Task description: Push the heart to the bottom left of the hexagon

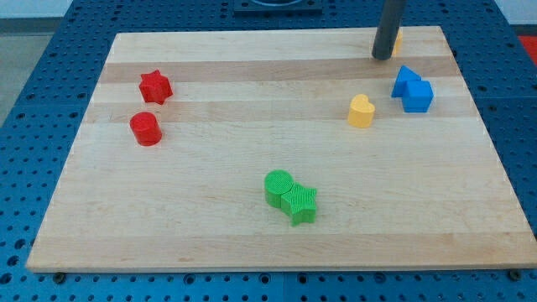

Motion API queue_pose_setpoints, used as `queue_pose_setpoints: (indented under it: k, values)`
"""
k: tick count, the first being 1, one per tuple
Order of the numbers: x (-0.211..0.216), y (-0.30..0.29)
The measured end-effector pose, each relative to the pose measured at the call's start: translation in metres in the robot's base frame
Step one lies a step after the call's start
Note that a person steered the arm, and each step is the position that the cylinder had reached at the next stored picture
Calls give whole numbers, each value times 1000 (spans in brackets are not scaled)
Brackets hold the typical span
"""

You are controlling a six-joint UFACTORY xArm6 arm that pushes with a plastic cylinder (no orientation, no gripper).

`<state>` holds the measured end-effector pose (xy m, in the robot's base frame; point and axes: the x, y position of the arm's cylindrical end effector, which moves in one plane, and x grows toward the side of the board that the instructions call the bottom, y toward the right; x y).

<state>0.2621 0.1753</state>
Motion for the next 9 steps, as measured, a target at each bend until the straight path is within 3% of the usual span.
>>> queue_pose_setpoints:
  k: [2,5,9]
  values:
    - [7,-6]
    - [49,-97]
    - [171,-115]
